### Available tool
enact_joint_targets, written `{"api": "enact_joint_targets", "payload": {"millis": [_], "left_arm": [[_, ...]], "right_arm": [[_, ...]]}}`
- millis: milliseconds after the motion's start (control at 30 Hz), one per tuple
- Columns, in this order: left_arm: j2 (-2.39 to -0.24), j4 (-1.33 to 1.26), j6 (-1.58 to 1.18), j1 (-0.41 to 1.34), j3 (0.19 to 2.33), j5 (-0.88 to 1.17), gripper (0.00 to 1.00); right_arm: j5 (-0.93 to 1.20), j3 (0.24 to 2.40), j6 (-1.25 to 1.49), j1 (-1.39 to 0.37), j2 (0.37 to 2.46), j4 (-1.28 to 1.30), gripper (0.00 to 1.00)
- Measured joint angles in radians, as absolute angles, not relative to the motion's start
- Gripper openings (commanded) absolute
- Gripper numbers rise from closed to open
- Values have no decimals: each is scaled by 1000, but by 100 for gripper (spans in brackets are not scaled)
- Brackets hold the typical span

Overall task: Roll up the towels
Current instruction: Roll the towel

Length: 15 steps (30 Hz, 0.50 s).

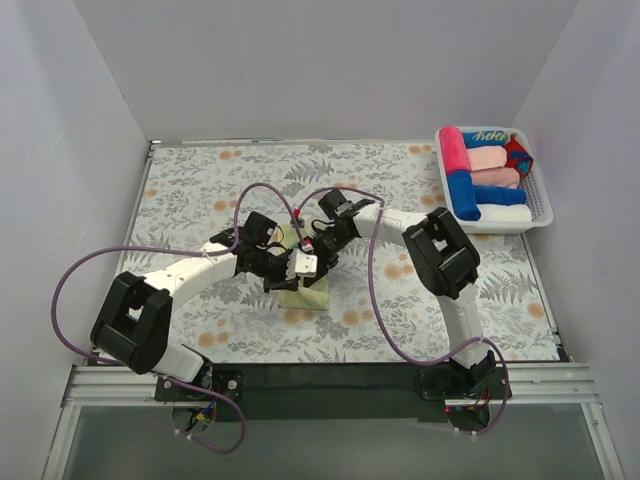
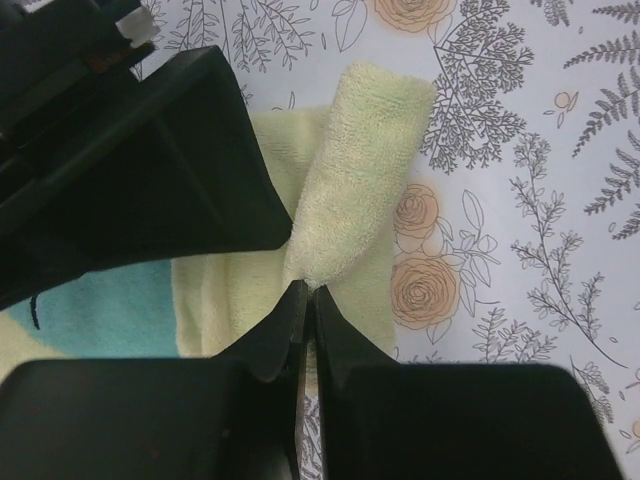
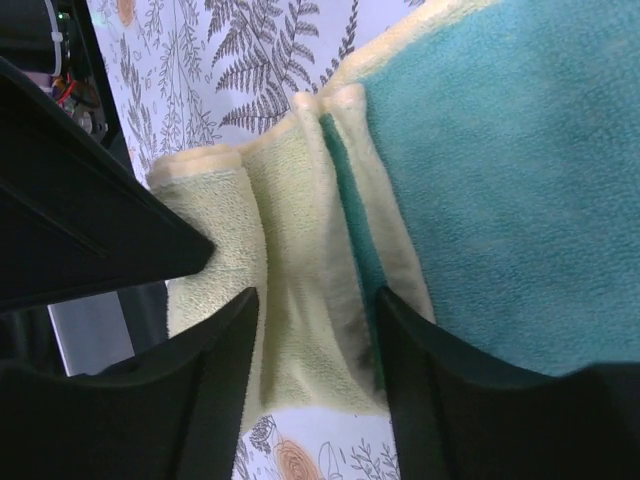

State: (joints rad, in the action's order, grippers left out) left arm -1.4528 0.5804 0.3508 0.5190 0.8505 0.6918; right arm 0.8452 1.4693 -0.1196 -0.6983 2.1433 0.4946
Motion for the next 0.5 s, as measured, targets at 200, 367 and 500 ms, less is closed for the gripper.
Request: {"api": "enact_joint_targets", "payload": {"millis": [200,367,500], "left_arm": [[-1486,537,352,509,852,688,0],[-1525,512,351,486,852,689,0],[-1574,487,350,471,852,692,0]], "right_arm": [[794,1544,-142,-651,2127,542,53],[791,1553,-155,-591,2075,566,59],[801,1504,-172,-585,2025,570,56]]}}
